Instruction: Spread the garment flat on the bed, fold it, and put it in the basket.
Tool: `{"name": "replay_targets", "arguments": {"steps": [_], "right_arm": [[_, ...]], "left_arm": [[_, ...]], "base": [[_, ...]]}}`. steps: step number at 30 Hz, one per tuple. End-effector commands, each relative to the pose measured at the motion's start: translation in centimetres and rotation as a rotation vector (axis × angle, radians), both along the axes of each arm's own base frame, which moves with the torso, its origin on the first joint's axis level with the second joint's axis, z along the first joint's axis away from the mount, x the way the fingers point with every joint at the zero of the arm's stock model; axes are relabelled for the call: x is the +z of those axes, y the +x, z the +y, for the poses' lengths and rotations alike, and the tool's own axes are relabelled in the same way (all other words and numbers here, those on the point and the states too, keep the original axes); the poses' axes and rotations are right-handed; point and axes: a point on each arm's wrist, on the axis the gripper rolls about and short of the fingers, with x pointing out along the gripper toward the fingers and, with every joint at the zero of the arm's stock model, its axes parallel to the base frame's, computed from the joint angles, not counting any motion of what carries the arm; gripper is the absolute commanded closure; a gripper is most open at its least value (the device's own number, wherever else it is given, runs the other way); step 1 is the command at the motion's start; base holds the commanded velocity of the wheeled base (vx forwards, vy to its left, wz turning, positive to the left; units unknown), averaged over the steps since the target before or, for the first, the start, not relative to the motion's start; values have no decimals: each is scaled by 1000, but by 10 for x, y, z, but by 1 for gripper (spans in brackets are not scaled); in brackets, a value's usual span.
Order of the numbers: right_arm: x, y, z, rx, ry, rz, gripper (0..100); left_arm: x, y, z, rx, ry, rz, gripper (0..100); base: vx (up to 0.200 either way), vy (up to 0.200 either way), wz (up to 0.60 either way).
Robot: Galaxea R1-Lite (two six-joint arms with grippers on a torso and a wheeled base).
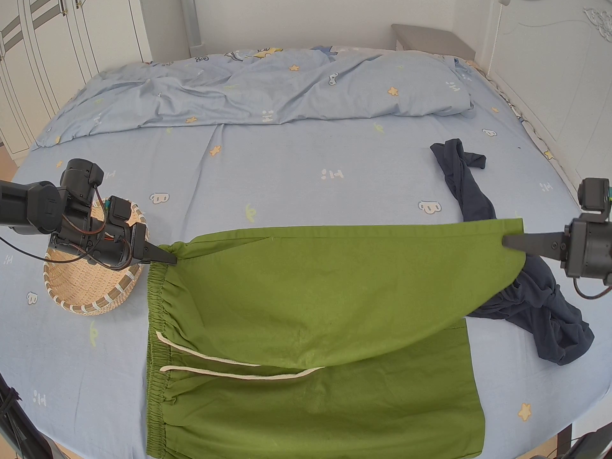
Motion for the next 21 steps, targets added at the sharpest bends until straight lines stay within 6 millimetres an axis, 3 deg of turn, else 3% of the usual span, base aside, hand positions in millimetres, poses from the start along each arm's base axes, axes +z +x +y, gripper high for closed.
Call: {"name": "replay_targets", "arguments": {"steps": [1,12,20,21], "right_arm": [[-18,50,1,-48,-2,28,100],[-31,122,1,-99,-8,58,100],[-22,133,-1,-110,3,8,100],[-25,142,0,-111,3,0,100]], "left_arm": [[-2,0,6,20,2,-31,100],[-9,8,5,74,-45,-88,100],[-10,10,6,85,-53,-111,100],[-11,10,7,86,-52,-123,100]], "base": [[0,0,0],[0,0,0],[0,0,0],[0,0,0]]}}
